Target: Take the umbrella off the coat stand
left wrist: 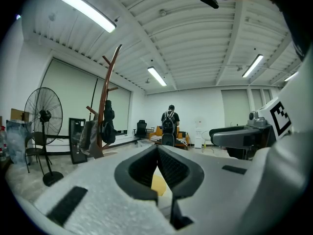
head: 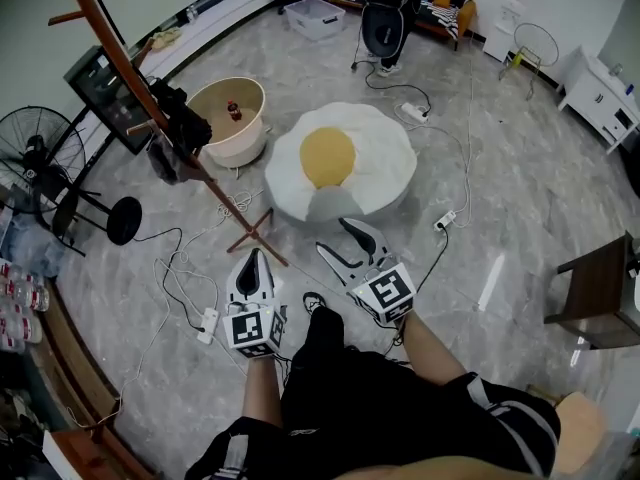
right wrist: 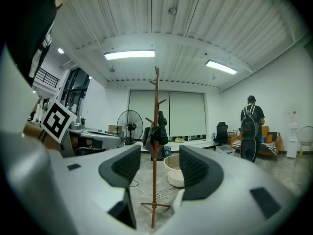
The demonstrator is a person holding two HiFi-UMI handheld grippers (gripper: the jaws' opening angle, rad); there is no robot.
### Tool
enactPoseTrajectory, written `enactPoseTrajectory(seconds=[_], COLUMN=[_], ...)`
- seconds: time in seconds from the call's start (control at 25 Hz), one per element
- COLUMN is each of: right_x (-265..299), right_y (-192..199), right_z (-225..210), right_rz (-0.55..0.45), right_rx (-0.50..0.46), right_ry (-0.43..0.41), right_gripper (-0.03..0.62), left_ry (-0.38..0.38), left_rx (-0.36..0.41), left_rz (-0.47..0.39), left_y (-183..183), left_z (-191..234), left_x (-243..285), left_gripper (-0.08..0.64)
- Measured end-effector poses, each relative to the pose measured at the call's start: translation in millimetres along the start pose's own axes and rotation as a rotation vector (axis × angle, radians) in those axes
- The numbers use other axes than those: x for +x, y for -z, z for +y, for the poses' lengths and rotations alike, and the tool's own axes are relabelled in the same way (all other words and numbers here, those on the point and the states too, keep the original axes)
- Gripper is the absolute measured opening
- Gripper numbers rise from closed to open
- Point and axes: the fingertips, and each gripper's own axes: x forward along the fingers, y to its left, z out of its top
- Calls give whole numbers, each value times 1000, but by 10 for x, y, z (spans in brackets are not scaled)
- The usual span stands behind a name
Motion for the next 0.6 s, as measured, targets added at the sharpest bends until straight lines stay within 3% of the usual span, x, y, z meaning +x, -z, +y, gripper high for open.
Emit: enactPoseTrajectory(seconds=[0.6], right_x=[1748], right_y=[-206], right_z=[-584], right_rz=[27], right_rx=[-11], right_ry=[-92], right_gripper=[262], left_ry=[-58], left_rx=[-13], left_rz=[38], left_y=[-180], left_z=[1174], left_x=[1209], left_gripper=[0])
